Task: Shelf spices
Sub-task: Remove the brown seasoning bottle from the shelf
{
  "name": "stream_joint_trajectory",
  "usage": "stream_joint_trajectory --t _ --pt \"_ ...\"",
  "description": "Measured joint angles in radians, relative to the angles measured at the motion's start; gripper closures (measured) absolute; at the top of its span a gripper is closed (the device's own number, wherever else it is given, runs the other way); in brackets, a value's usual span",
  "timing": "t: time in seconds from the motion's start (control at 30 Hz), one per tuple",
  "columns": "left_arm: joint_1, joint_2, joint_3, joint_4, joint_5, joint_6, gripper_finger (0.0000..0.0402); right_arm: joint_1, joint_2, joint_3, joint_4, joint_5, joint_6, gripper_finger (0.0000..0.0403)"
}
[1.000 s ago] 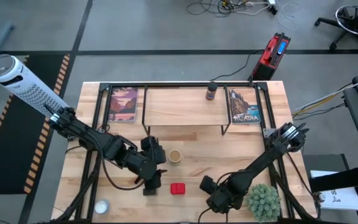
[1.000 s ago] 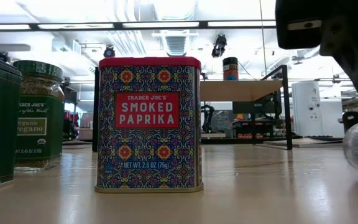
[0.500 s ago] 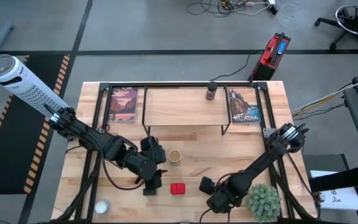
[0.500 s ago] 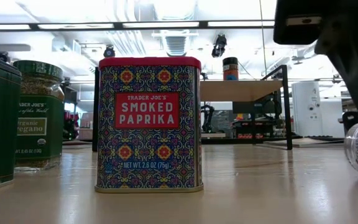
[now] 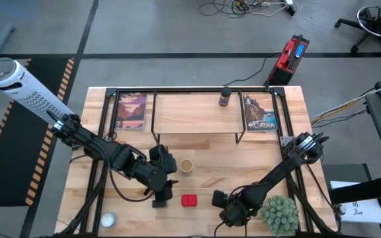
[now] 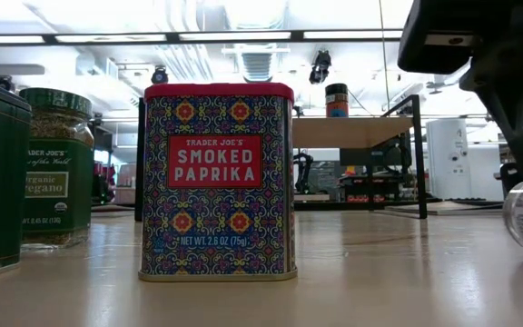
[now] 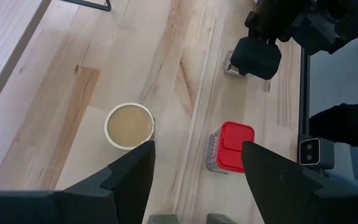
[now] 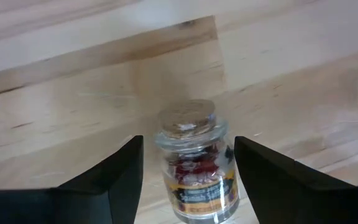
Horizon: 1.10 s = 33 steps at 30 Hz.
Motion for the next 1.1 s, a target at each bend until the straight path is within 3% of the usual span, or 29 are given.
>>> stream_joint_trajectory --t 1.1 --pt "0.0 0.001 0.0 0.007 0.0 -0.016 0.0173 -0.058 0.06 0.009 0.026 -0.087 -0.017 0.0196"
